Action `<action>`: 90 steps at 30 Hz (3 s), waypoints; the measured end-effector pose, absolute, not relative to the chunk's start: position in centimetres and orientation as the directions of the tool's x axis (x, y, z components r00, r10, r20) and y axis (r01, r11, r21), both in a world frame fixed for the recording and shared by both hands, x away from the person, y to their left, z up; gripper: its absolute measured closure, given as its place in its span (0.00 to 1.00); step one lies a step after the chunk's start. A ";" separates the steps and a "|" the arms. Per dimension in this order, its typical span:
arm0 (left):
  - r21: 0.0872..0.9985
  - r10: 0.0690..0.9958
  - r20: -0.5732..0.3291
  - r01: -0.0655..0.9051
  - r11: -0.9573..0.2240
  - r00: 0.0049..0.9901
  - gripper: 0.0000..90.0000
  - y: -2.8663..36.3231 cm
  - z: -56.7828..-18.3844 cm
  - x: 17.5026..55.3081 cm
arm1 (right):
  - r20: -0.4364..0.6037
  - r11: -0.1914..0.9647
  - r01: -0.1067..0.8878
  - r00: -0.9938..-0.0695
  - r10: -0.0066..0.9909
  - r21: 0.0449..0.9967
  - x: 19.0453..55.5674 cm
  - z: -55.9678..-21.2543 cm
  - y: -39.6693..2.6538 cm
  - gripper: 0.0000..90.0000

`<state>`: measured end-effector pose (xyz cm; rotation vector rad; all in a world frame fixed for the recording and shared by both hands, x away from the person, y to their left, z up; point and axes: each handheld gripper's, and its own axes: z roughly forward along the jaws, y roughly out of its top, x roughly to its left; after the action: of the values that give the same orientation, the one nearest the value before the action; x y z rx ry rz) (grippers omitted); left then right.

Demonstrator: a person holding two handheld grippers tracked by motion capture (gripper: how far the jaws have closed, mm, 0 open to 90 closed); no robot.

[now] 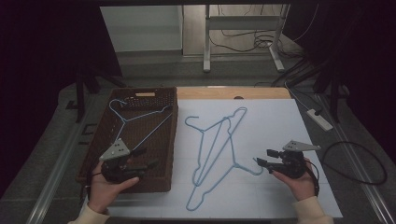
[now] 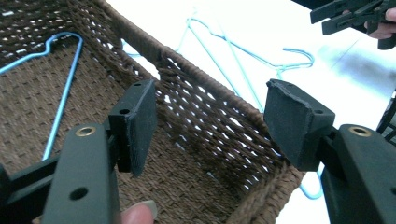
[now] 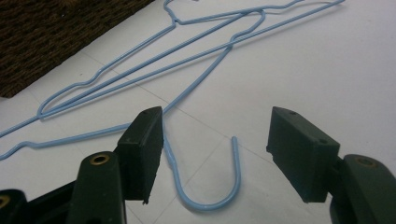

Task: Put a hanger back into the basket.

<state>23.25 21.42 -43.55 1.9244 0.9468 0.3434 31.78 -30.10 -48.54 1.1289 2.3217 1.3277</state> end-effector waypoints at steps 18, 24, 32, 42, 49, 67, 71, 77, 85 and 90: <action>0.863 0.738 -0.162 0.457 -0.217 0.656 0.41 21.1 -44.2 22.9 | 0.127 0.308 0.464 -0.697 0.706 0.830 31.2 -48.4 -30.2 0.41; 0.863 0.735 -0.161 0.455 -0.219 0.659 0.41 21.0 -44.2 22.9 | 0.113 0.324 0.461 -0.698 0.707 0.826 31.1 -48.5 -30.1 0.41; 0.863 0.731 -0.166 0.457 -0.217 0.662 0.40 21.1 -44.2 22.8 | 0.092 0.356 0.468 -0.699 0.709 0.809 31.5 -48.1 -29.0 0.41; 0.857 0.729 -0.169 0.464 -0.224 0.663 0.40 21.1 -44.3 22.9 | 0.038 0.477 0.455 -0.752 0.658 0.752 34.1 -46.6 -24.3 0.69; 0.855 0.728 -0.169 0.466 -0.228 0.665 0.40 21.1 -44.4 22.9 | 0.052 0.571 0.511 -0.773 0.632 0.643 37.8 -47.0 -19.9 0.96; 0.848 0.724 -0.169 0.474 -0.240 0.668 0.40 21.0 -44.7 23.0 | 0.005 0.689 0.514 -0.803 0.595 0.511 42.6 -50.7 -14.1 1.00; 0.847 0.725 -0.166 0.473 -0.242 0.668 0.40 20.9 -44.7 23.0 | 0.001 0.693 0.517 -0.802 0.598 0.503 42.6 -50.8 -14.2 1.00; 0.843 0.725 -0.169 0.479 -0.244 0.667 0.40 20.8 -44.8 23.0 | -0.011 0.708 0.522 -0.801 0.598 0.476 41.7 -50.2 -14.7 1.00; 0.842 0.726 -0.171 0.482 -0.244 0.666 0.40 20.8 -44.8 23.0 | -0.022 0.721 0.524 -0.802 0.597 0.453 40.7 -49.8 -15.3 1.00; 0.841 0.727 -0.171 0.483 -0.244 0.665 0.40 20.9 -44.8 23.0 | -0.032 0.728 0.522 -0.803 0.595 0.446 40.0 -49.7 -16.0 1.00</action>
<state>23.03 20.88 -44.77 1.9018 0.9499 0.3134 39.97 -16.01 -49.66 0.8988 2.7573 0.6335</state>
